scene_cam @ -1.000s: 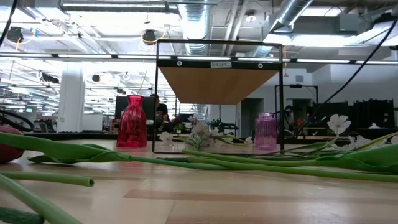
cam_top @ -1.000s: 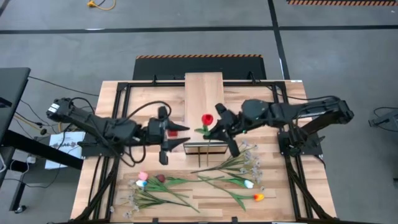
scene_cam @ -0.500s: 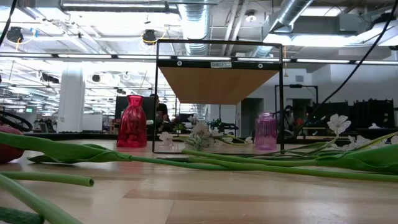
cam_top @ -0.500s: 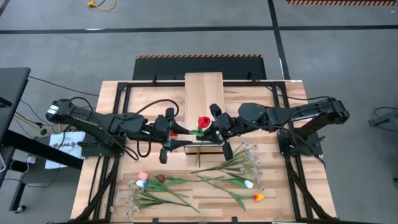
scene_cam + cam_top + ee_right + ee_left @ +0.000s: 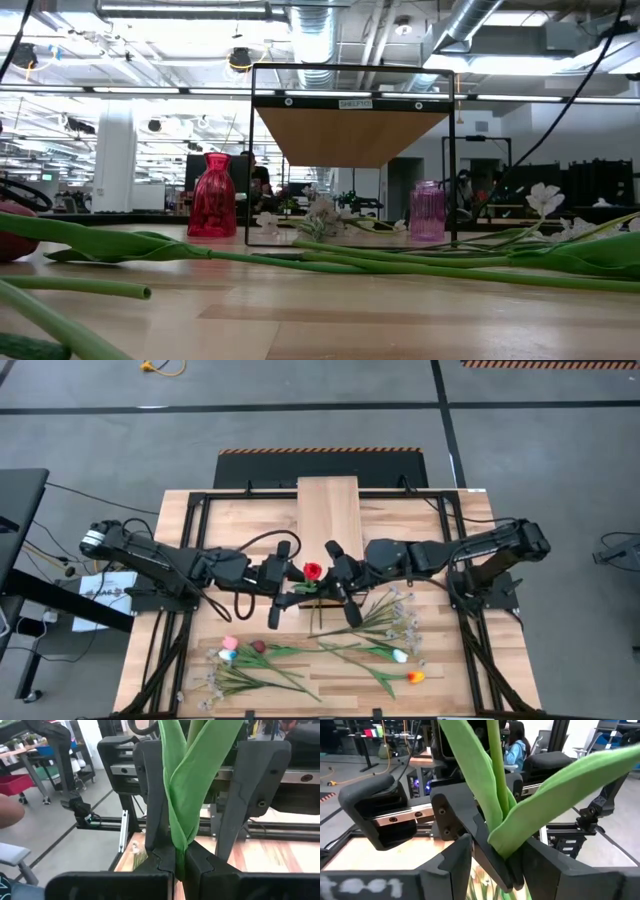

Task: Pick and place flowers into a vace then onto a shelf
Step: Put the red tulip into the red flower vase

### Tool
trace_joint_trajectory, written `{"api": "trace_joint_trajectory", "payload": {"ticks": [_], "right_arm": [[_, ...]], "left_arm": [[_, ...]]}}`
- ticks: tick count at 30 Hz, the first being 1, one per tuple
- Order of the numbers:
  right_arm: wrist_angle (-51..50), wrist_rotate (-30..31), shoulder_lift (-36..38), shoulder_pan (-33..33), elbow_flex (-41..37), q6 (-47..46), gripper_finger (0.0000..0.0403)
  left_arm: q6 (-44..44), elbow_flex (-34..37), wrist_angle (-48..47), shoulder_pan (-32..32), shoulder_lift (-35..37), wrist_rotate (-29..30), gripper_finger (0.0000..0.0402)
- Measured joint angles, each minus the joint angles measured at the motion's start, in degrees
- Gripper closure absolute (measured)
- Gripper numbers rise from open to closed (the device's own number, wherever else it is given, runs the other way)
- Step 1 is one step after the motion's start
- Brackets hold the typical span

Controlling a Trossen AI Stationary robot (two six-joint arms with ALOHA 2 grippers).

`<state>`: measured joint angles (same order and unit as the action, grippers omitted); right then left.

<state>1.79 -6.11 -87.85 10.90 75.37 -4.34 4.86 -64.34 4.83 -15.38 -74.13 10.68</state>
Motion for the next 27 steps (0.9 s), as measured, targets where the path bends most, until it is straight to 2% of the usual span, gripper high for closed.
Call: {"api": "trace_joint_trajectory", "payload": {"ticks": [22,27], "right_arm": [[-3.9,-0.1,-0.6,1.0,0.3,-0.1,0.0400],[-8.3,-1.3,-1.4,1.1,-0.4,-0.2,0.0399]], "left_arm": [[-2.9,0.0,1.3,-0.2,-0.3,-1.0,0.0258],[-4.8,-0.9,6.5,-0.2,0.2,-1.7,0.0258]]}}
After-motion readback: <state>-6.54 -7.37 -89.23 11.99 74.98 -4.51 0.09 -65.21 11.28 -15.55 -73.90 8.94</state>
